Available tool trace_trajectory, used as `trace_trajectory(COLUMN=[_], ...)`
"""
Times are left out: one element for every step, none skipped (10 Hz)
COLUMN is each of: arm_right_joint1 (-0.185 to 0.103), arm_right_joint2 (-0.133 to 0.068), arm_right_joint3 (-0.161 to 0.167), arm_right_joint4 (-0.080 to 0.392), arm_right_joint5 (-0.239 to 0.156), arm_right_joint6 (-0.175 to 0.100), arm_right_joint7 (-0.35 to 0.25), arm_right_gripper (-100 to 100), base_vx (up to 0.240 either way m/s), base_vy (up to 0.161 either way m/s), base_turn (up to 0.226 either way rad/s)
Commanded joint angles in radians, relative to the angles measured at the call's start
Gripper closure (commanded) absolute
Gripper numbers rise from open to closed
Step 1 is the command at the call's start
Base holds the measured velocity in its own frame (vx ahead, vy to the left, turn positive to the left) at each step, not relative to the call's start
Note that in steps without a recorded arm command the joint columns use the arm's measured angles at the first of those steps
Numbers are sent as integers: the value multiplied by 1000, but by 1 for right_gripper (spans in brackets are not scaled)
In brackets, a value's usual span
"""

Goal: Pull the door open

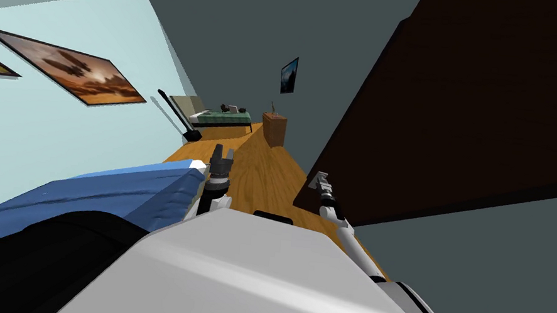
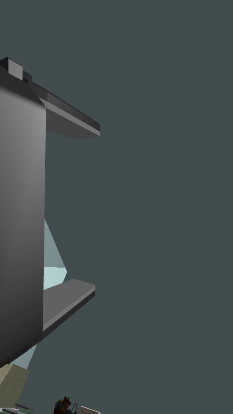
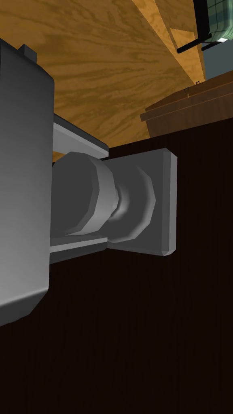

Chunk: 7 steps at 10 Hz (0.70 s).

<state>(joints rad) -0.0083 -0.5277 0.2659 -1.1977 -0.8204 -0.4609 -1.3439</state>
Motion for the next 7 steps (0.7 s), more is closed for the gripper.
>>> trace_trajectory(arm_right_joint1=[11, 18, 23, 29, 35, 38, 34], arm_right_joint2=[-17, -29, -40, -49, -61, -67, -62], arm_right_joint3=[19, 29, 39, 49, 59, 65, 61], arm_right_joint4=[-12, -19, -26, -32, -40, -44, -39], arm_right_joint5=[0, 1, 1, 1, 2, 2, 2], arm_right_joint6=[-7, -12, -18, -22, -28, -30, -26], arm_right_joint7=[-16, -26, -35, -44, -54, -59, -53], arm_right_gripper=[100, 100, 100, 100, 100, 100, 100], base_vx=[-186, -199, -237, -207, -192, -203, -91], base_vy=[-63, -87, -70, -64, -66, -79, -34], base_turn=[116, 114, 120, 106, 110, 82, 29])
